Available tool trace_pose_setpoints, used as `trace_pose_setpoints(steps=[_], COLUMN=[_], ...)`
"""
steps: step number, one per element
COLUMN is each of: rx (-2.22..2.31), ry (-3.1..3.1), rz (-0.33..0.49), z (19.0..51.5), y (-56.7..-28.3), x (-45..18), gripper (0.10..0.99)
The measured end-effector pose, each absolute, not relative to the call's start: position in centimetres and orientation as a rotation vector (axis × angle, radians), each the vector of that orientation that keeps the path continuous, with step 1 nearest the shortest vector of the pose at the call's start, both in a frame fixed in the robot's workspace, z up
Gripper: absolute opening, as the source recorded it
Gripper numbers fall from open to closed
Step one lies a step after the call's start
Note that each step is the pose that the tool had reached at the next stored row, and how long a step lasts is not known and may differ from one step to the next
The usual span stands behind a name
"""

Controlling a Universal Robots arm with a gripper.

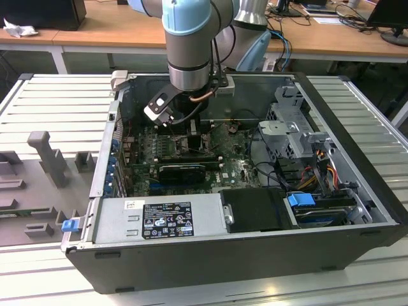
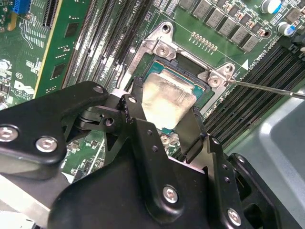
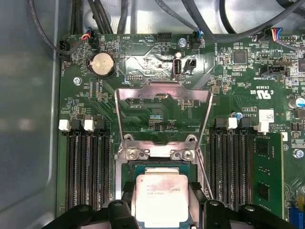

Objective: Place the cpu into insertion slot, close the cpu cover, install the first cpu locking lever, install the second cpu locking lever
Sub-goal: 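Place the cpu into insertion slot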

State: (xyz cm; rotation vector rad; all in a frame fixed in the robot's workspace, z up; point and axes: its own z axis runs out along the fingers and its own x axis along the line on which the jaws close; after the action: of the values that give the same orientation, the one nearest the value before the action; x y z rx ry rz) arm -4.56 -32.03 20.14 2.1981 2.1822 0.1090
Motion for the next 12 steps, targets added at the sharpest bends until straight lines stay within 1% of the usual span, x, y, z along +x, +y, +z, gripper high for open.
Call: trace_pose_setpoints(steps=[2,3,11,12], rx=[2.198,2.198,2.192,2.192], ry=[2.182,2.182,2.188,2.188], rz=[0.109,0.109,0.108,0.108], z=[20.13,20.13,20.01,20.01], y=[-32.03,-32.03,-32.04,-32.04], x=[-4.55,-4.55,-4.56,-4.56], gripper=[0.541,0.608,0.608,0.592])
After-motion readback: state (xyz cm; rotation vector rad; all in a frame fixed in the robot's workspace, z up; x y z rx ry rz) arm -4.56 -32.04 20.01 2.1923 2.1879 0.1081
